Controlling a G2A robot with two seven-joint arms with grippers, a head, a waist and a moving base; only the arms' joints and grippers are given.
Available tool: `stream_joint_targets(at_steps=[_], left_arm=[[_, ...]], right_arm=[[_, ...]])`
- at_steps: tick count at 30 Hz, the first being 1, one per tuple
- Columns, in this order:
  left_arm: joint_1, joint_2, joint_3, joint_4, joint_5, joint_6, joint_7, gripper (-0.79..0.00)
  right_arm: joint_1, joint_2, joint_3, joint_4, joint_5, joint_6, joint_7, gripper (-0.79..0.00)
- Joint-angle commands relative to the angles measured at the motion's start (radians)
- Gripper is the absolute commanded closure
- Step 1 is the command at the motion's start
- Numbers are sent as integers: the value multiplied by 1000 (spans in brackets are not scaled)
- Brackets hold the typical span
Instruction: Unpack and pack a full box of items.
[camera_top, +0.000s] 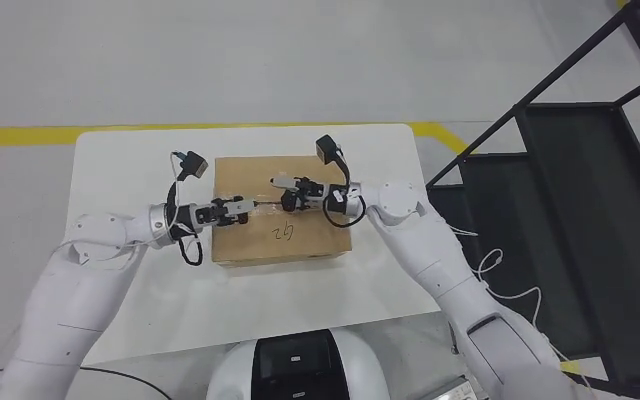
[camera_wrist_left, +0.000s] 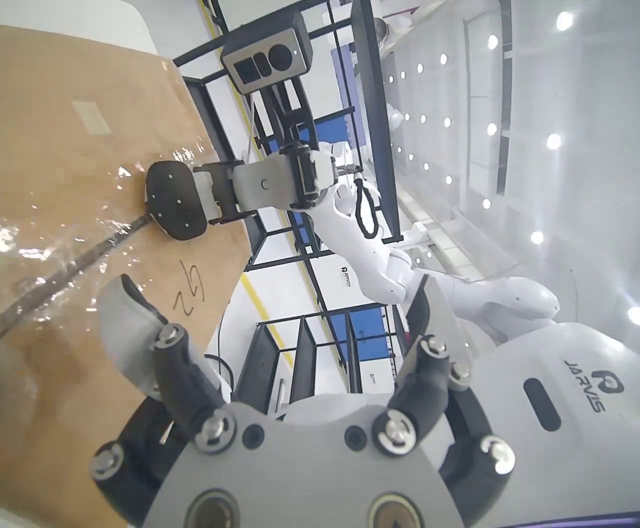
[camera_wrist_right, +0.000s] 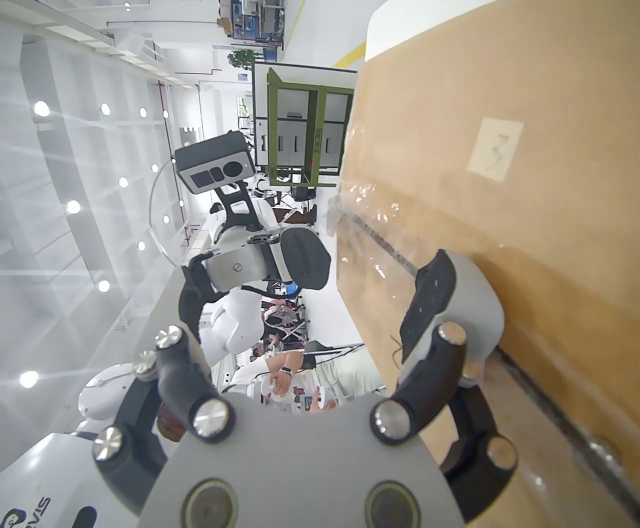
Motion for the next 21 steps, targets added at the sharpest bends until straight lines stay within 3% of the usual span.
stream_joint_targets(at_steps=[1, 8, 21], left_arm=[[-13, -5, 12, 23, 3, 5, 16, -785], [-54, -21, 49, 98, 20, 4, 40, -785], [-72, -25, 9, 226, -21, 2, 51, -785]], right_arm=[[7, -2, -7, 23, -2, -9, -8, -785], [-10, 9, 17, 9, -4, -36, 14, -785], [-166, 68, 151, -242, -61, 15, 91, -785]])
